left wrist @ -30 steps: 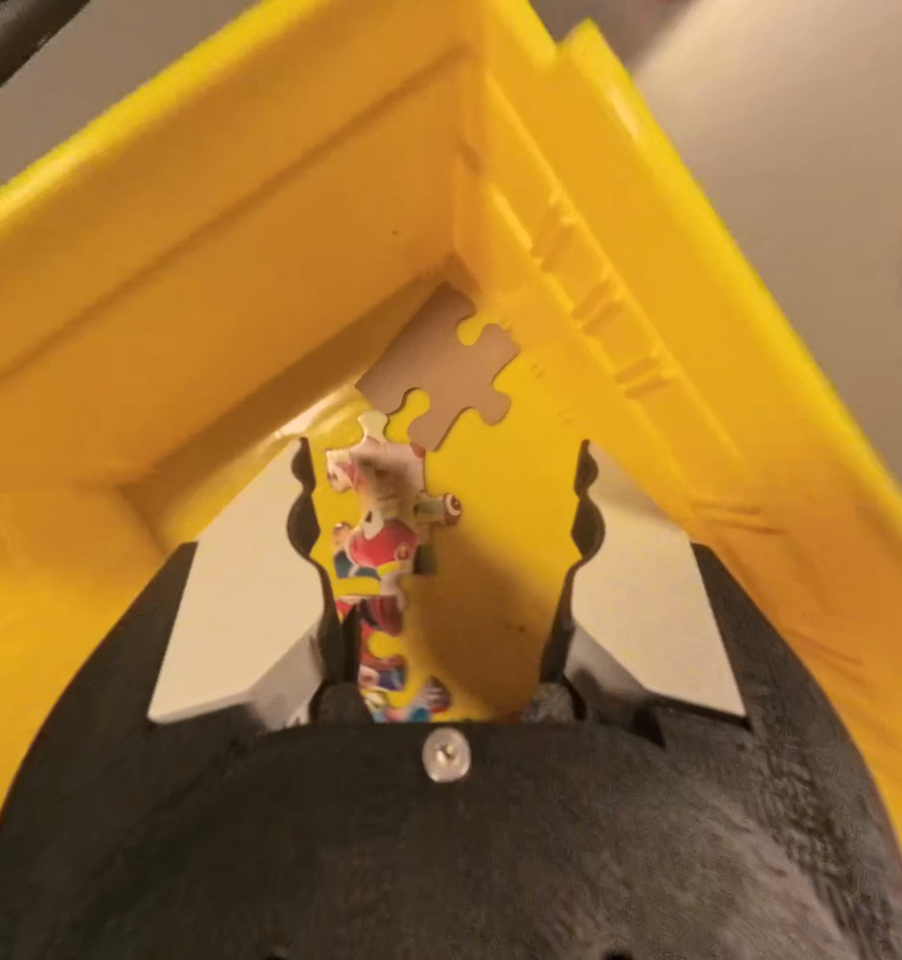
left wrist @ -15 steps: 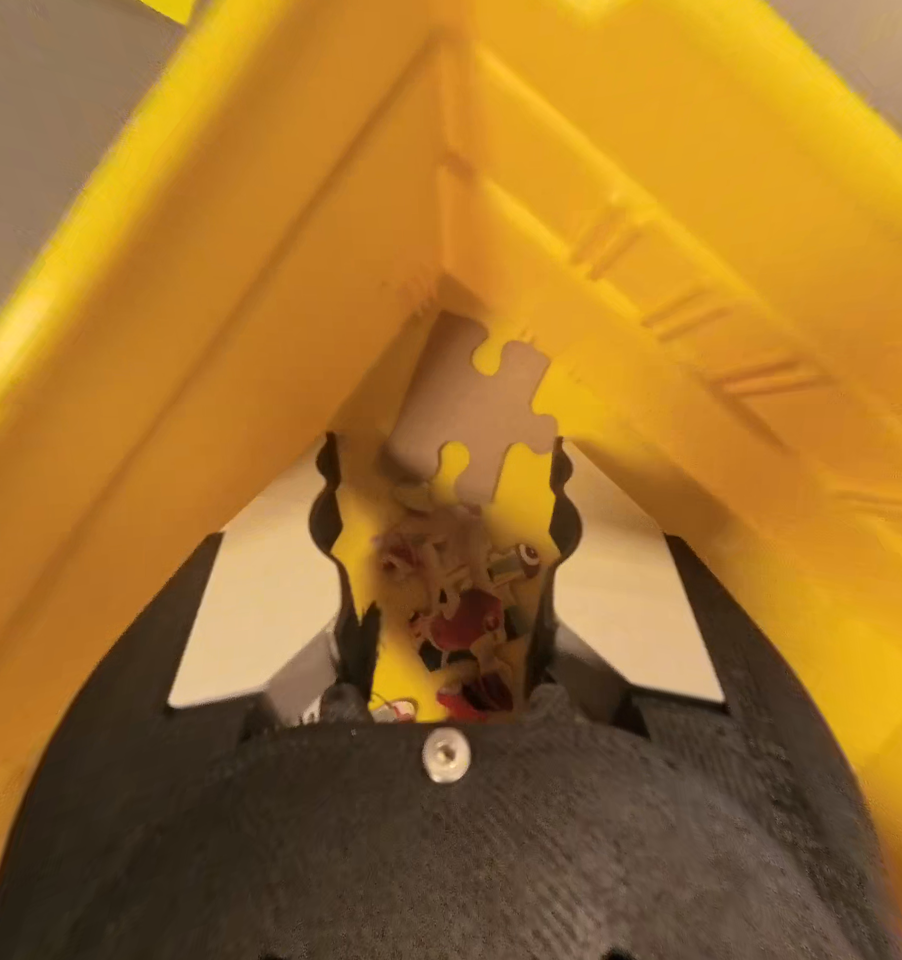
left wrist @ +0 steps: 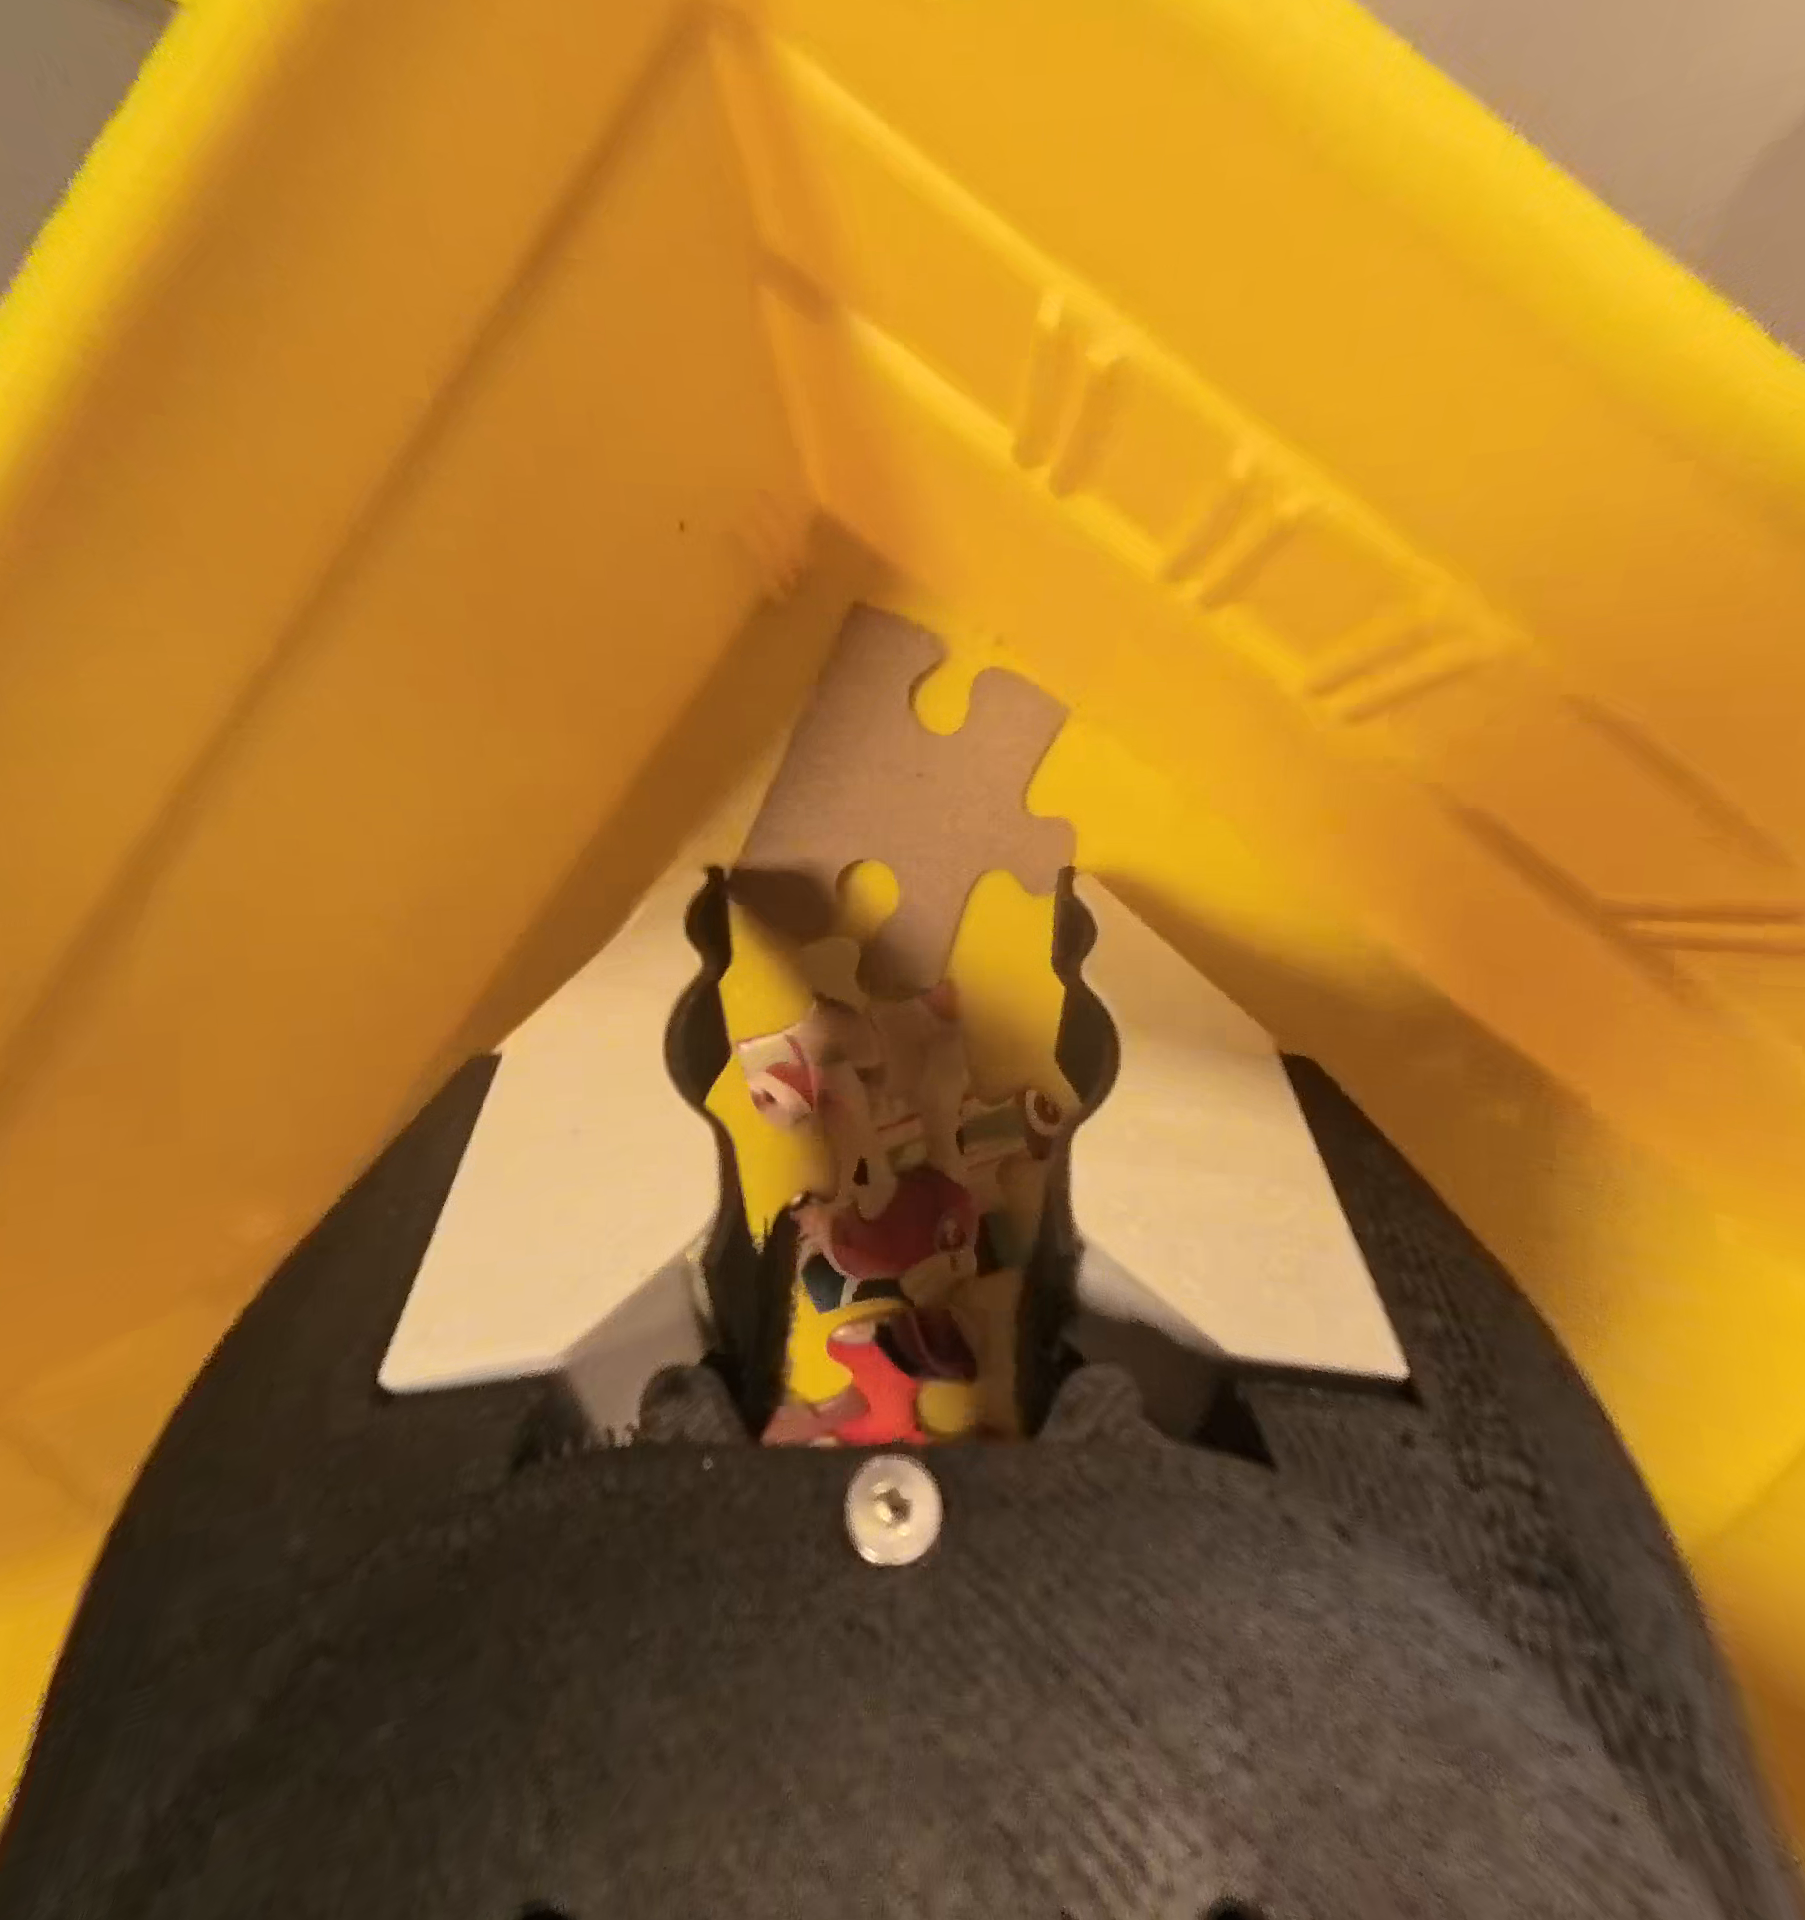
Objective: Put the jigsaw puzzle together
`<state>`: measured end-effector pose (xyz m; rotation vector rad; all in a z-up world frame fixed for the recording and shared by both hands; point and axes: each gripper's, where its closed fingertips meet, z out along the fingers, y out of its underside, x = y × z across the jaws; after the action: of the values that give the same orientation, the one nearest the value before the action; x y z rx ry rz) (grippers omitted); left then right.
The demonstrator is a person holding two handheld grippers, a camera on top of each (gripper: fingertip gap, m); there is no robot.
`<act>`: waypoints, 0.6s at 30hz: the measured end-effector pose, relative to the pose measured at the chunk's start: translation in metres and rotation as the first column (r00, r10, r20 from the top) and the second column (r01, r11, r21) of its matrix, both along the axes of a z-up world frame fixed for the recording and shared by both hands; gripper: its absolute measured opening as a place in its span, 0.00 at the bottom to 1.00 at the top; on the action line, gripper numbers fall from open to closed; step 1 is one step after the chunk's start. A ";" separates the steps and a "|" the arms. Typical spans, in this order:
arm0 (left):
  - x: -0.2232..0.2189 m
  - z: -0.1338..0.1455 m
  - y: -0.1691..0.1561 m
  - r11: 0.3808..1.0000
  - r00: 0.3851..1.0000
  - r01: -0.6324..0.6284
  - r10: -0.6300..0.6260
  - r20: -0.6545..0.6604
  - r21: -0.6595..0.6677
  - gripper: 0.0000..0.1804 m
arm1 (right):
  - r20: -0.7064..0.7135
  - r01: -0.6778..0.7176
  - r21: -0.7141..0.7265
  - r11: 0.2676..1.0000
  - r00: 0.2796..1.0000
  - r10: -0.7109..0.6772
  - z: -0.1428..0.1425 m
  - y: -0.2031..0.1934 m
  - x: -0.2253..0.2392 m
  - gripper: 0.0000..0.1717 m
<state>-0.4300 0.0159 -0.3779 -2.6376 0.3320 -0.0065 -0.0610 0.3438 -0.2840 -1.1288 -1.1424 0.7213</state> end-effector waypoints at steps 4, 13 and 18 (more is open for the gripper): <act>-0.006 0.018 -0.011 0.996 0.998 -0.044 0.048 -0.050 0.073 0.20 | -0.009 -0.002 -0.007 1.000 1.000 0.002 0.001 0.000 0.001 0.00; -0.006 0.055 -0.039 0.993 0.988 -0.096 0.104 -0.110 0.076 0.28 | -0.038 -0.017 -0.036 0.999 0.999 0.016 0.004 0.001 0.003 0.00; -0.002 0.022 -0.027 0.989 0.990 -0.144 0.144 -0.002 -0.027 0.33 | -0.050 -0.021 -0.045 0.999 0.999 0.019 0.005 0.001 0.004 0.00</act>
<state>-0.4317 -0.0109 -0.3564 -2.6818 0.1418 0.0366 -0.0573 0.3449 -0.2792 -1.1335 -1.1016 0.7902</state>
